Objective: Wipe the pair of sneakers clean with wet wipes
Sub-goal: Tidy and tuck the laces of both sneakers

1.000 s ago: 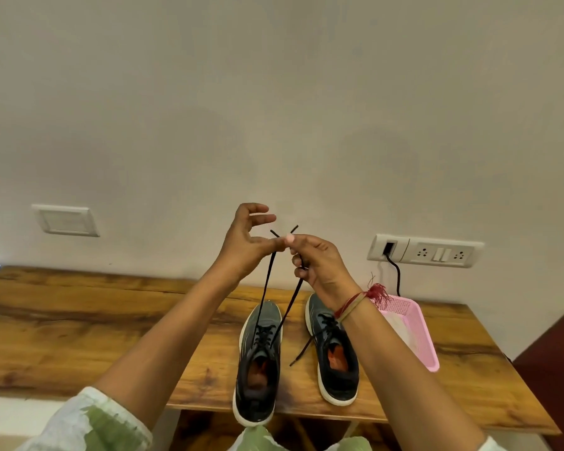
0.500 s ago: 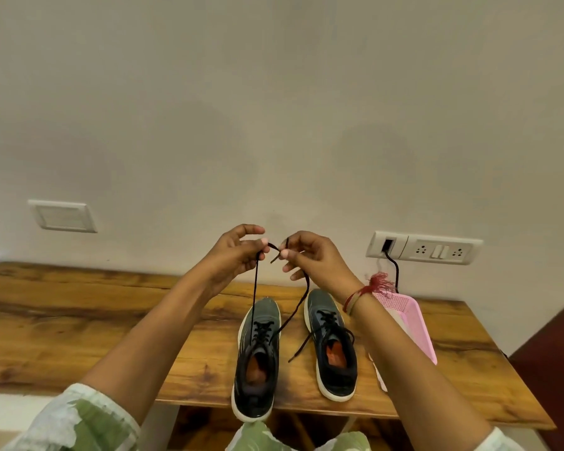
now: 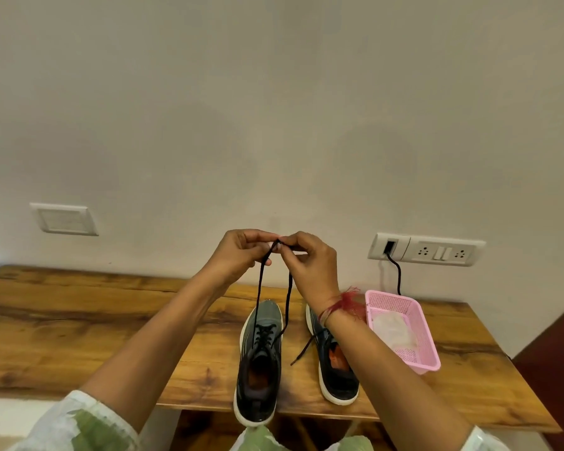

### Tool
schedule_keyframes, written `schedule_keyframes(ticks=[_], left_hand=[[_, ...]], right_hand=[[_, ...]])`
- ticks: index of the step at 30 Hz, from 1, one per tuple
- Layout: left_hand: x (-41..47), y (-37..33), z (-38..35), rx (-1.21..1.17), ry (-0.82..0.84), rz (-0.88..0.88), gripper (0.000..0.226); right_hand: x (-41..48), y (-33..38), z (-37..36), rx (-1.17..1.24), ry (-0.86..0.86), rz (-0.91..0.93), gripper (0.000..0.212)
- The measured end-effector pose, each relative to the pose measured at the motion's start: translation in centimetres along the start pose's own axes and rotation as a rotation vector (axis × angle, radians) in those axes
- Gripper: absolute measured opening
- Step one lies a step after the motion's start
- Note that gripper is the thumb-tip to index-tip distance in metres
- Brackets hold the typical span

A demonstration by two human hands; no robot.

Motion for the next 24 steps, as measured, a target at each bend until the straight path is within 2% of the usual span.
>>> schedule_keyframes(ticks=[3,7,9,11,16,20,22,24], left_hand=[[0.3,-0.5,0.8,0.043,-0.111,-0.054,0.012],[0.4,0.0,1.5,0.235,-0.218,-0.061,0.01],[0.2,-0.1,1.8,0.332,-0.28,-0.061,0.007],[0.2,0.5,2.5,0.33,-0.322,-0.013,0.008],[0.2,4.3,3.9,0.125,-0.337,0.177,0.01],[0.1,6.6,4.0,0.007,-0.362,0.276,0.01],[0.1,8.0,3.6,-0.165,-0.361,0.369,0.011],[0.2,9.4,2.5,-0.469,-0.322,0.468,0.01]], right_hand=[[0.2,-0.8,0.4,0.122,-0.108,-0.116,0.006],[-0.1,-2.7,-0.5,0.376,-0.181,-0.354,0.008],[-0.5,-3.1,-0.8,0.416,-0.207,-0.419,0.01],[-0.6,-3.1,-0.9,0.435,-0.21,-0.457,0.014],[-1.1,-4.5,-0.3,0.49,-0.239,-0.571,0.01],[-2.0,-6.3,0.2,0.573,-0.331,-0.671,0.011],[-2.4,-7.1,0.6,0.653,-0.383,-0.722,0.012],[-2.6,-7.7,0.6,0.778,-0.42,-0.776,0.012]])
Point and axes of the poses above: each hand's wrist, its own x-axis towards the middle knuckle, its own z-axis out of the back of the hand, y = z × x, the point moved 7 cm from there along x, towards the middle knuckle, and after that the axes turned 14 degrees about x, right-handed, at the moved point
